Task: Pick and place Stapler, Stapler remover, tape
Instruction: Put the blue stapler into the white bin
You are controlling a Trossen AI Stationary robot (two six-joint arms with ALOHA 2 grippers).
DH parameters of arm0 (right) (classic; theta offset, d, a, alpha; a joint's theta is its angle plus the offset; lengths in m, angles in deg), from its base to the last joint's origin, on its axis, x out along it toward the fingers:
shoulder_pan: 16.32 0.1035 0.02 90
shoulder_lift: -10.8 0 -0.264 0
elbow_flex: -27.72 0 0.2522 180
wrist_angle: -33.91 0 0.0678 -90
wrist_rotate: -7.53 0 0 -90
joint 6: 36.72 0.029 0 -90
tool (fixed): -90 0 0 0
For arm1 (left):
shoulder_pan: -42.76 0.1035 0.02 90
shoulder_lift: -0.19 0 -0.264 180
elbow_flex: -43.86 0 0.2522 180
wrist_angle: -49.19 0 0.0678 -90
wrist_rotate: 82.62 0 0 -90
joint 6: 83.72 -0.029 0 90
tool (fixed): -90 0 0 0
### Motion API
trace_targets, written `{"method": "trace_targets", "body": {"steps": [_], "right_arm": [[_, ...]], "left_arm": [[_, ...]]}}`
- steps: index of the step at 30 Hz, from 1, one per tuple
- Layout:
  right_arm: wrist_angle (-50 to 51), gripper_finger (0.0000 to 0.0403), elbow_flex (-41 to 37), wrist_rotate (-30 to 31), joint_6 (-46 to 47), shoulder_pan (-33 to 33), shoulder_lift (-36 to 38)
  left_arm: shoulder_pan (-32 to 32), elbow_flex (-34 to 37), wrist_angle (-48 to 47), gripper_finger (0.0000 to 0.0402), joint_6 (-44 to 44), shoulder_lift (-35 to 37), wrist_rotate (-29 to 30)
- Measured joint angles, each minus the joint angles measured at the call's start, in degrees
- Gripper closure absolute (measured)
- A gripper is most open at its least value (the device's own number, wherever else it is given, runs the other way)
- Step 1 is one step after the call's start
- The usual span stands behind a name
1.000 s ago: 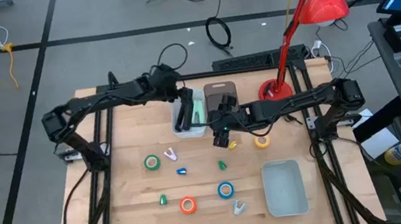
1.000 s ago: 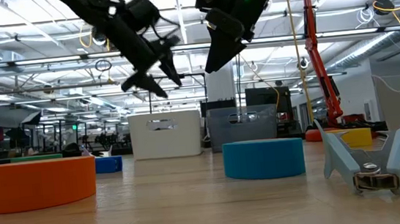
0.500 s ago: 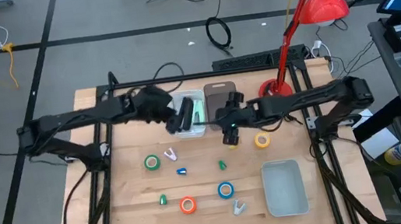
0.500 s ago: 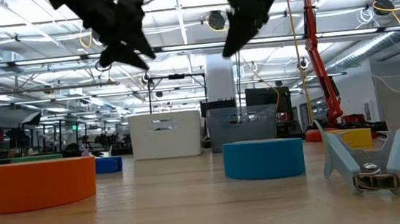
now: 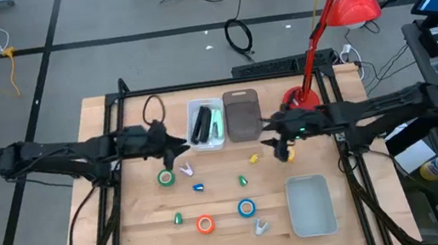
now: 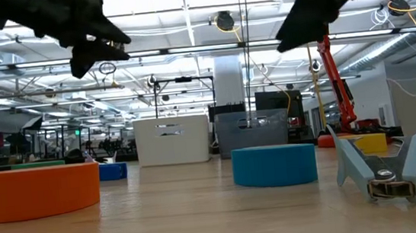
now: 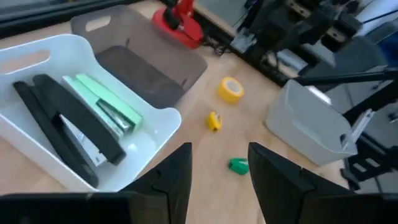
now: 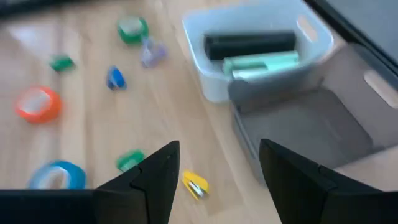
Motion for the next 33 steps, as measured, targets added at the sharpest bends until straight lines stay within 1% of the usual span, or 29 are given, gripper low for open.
{"method": "trace_targets", "body": {"steps": [2, 4, 9, 12, 14, 17, 20, 22, 24, 26, 30, 33], "right_arm": [[-2.6, 0.0191, -4.0, -1.1, 0.2, 0.0, 4.6], [-6.3, 0.0191, -7.3, -2.0, 0.2, 0.0, 9.2], [-13.0, 0.0190, -14.7, -2.1, 3.2, 0.0, 19.0], [-15.5, 0.0191, -18.2, -2.1, 4.4, 0.0, 23.3], [-15.4, 0.0190, -20.0, -2.1, 5.4, 0.0, 25.7], [-16.0, 0.0190, -21.5, -2.5, 5.9, 0.0, 27.8], [-16.8, 0.0190, -22.7, -3.7, 5.4, 0.0, 28.7], [-17.0, 0.0190, -23.4, -3.6, 5.7, 0.0, 28.9], [-17.0, 0.0191, -23.6, -3.6, 5.7, 0.0, 28.8], [-17.0, 0.0190, -23.7, -3.6, 5.6, 0.0, 28.8], [-17.0, 0.0190, -23.7, -3.5, 5.4, 0.0, 28.8], [-17.0, 0.0190, -23.7, -3.5, 5.3, 0.0, 28.9]], "left_arm": [[-1.0, 2.2, 2.7, 0.0245, 0.2, 1.4, 0.3], [-1.5, 3.9, 3.0, 0.0245, 0.3, 2.8, 0.2], [-2.7, 4.5, 4.6, 0.0245, 2.7, 3.3, -0.2], [-2.9, 4.4, 5.5, 0.0245, 5.0, 3.4, -0.6], [-2.8, 4.4, 5.3, 0.0245, 5.9, 3.4, -2.5], [-3.7, 4.4, 2.6, 0.0245, 8.1, 2.9, -4.0], [-6.4, 4.4, 1.4, 0.0245, 10.6, 0.6, -6.2], [-8.7, 3.3, 0.4, 0.0245, 12.0, -2.2, -7.5], [-11.0, 0.8, -3.0, 0.0245, 12.6, -5.2, -7.9], [-12.8, -3.5, -8.0, 0.0245, 11.6, -9.1, -7.8], [-14.9, -13.1, -23.7, 0.0245, 4.2, -18.0, -7.6], [-15.2, -17.5, -30.2, 0.0245, -3.1, -24.0, -5.8]]}}
